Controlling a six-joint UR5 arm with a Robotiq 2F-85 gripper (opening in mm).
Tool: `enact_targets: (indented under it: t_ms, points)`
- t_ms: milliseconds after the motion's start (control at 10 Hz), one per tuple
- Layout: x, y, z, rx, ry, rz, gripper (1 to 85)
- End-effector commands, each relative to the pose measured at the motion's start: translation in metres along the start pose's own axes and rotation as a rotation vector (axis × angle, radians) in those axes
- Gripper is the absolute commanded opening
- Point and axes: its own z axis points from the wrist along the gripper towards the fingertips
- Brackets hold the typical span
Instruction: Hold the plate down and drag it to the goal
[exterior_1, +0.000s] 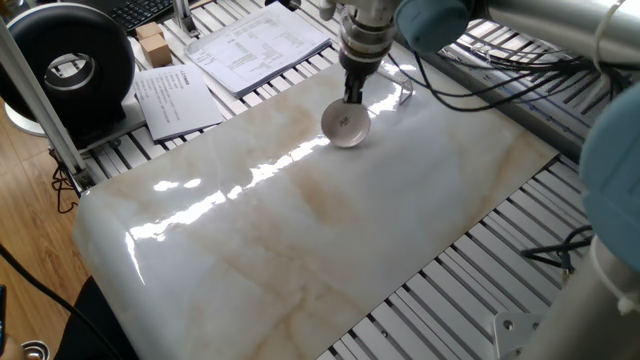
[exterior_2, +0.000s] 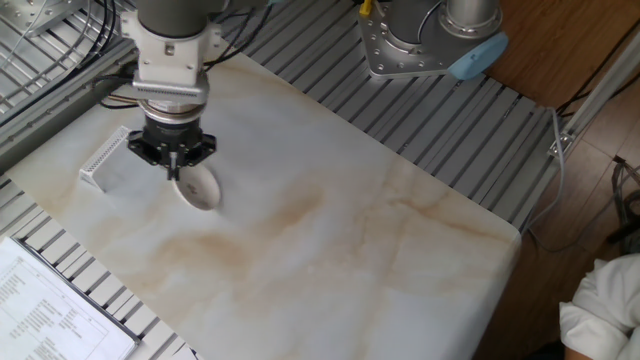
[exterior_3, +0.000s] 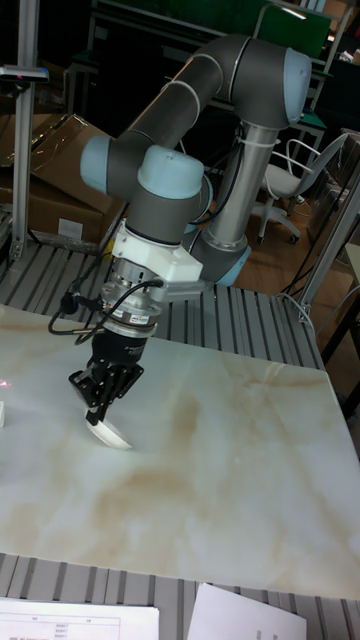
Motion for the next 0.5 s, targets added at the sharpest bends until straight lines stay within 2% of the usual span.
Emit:
enact_targets:
  t_ms: [0, 100, 200, 300, 400]
  points:
    - [0.016, -0.030, 0.008, 0.049, 0.002, -0.061, 1.3]
    - [0.011, -0.028, 0.008, 0.041, -0.017, -0.051, 1.3]
    - [0.006, -0.020, 0.008, 0.011, -0.036, -0.024, 1.3]
    - [0.004, -0.012, 0.008, -0.018, -0.046, 0.005, 1.3]
    - [0.006, -0.010, 0.008, -0.029, -0.040, 0.017, 1.3]
